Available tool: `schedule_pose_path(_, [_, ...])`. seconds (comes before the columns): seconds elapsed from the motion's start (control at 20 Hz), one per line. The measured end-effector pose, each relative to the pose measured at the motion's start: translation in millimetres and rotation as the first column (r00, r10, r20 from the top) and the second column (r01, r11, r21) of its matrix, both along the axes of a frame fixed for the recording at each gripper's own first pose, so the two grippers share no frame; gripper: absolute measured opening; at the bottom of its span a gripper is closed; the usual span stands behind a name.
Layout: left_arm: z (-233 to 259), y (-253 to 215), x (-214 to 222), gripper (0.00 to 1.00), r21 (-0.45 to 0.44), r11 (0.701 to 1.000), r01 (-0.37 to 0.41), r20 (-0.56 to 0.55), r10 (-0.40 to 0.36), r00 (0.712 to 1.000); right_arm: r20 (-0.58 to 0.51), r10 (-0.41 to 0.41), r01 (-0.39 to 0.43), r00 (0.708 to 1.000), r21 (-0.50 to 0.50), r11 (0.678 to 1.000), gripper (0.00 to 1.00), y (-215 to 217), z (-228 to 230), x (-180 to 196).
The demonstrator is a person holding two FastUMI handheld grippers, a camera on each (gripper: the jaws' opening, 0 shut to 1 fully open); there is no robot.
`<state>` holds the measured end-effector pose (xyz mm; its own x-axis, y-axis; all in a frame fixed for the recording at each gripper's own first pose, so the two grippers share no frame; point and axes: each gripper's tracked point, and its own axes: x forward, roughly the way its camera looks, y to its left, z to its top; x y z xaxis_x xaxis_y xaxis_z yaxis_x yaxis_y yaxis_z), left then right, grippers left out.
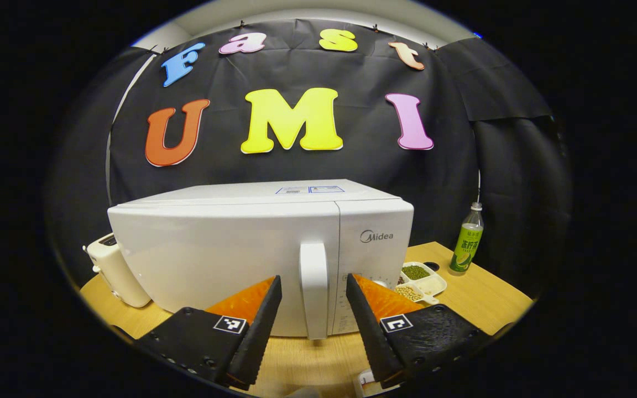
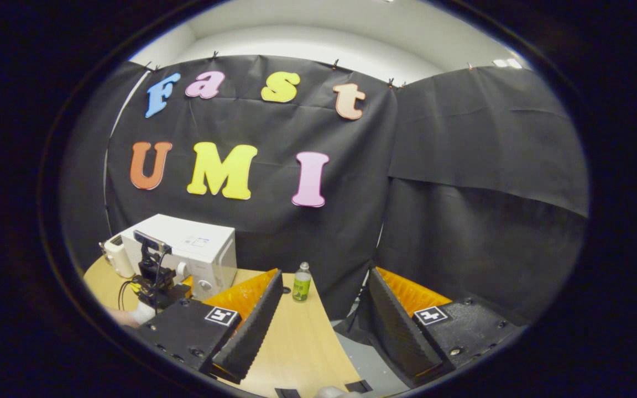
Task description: Open the microwave oven with the left hand, put the food in, and close the microwave oven.
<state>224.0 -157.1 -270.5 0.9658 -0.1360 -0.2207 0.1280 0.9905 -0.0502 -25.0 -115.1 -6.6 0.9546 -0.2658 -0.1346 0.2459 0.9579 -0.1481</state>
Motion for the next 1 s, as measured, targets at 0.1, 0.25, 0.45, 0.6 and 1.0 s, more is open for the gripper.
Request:
schedule_pose_path(0.1, [-7.8, -1.3, 2.8, 0.52, -0.006, 1.000, 0.018, -0.036, -0.018, 0.999, 0.003, 0.003, -0.003, 1.000, -0.009, 1.000, 0.92, 0.8, 1.5, 0.5])
schedule_pose_path(0.25, [-6.7, -5.4, 3.9, 0.26, -0.038, 0.998, 0.053, -0.037, -0.055, 0.998, 0.004, 0.024, -0.024, 1.000, -0.003, 1.000, 0.92, 8.6, 2.5, 4.4])
schedule_pose_path(0.45, [-6.3, -4.9, 2.1, 0.14, -0.044, 0.996, 0.078, -0.030, -0.079, 0.996, -0.008, 0.067, -0.067, 0.998, 0.004, 0.998, 0.92, 23.0, 0.5, 8.4])
schedule_pose_path(0.6, [-4.2, -5.0, -3.6, 0.08, -0.059, 0.994, 0.096, -0.042, -0.098, 0.994, 0.004, 0.081, -0.081, 0.997, 0.001, 0.997, 1.00, 29.6, 5.5, 10.3])
schedule_pose_path(1.0, [-7.4, 16.1, -72.4, 0.02, -0.060, 0.983, 0.175, -0.025, -0.177, 0.984, 0.008, 0.168, -0.168, 0.986, 0.030, 0.985, 0.97, 59.6, -6.7, 24.0])
